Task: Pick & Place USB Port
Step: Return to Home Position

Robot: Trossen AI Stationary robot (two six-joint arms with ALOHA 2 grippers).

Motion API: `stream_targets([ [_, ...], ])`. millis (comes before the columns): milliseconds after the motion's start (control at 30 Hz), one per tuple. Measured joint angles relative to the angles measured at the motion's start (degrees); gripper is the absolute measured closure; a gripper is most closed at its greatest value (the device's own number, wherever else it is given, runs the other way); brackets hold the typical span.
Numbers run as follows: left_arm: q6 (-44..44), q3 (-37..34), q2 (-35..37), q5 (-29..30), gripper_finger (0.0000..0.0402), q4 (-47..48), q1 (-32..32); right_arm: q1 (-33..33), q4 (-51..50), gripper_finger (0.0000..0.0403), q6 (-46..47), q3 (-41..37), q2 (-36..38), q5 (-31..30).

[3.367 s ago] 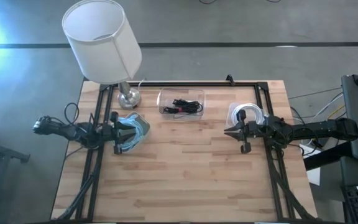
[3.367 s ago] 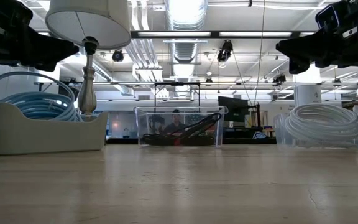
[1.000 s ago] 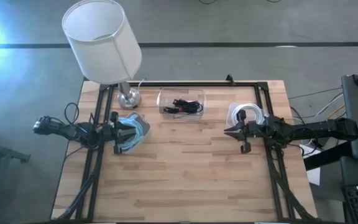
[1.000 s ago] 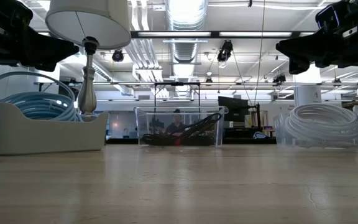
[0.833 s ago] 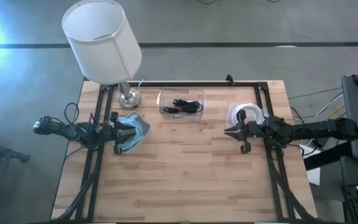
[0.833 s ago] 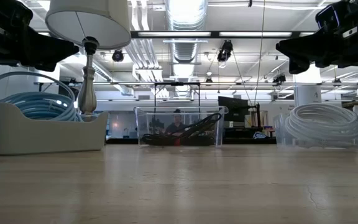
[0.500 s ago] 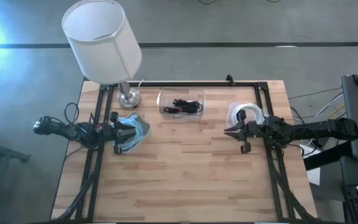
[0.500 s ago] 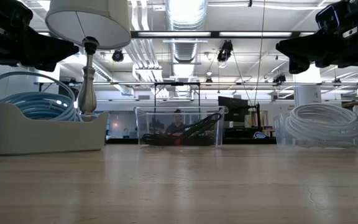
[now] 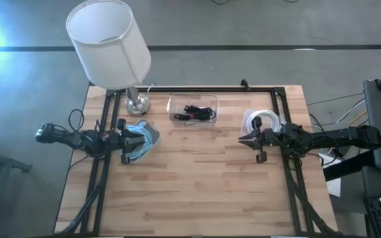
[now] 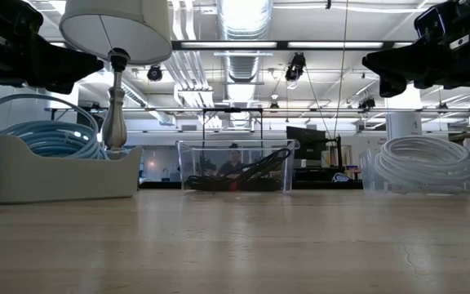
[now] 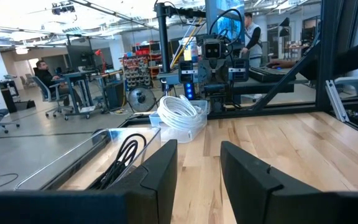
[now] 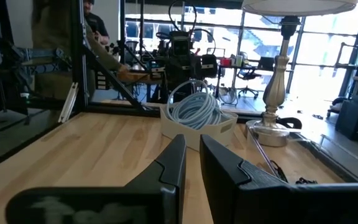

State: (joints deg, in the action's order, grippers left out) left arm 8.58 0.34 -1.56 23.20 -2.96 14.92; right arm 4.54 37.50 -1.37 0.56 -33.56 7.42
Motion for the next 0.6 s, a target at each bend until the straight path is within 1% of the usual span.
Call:
stream_targets([
  [600, 0.00, 0.00, 0.01, 0.00, 0.0275, 0.00, 0.00, 0.00, 0.01, 0.0360, -0.15, 0.00, 0.00, 0.00],
])
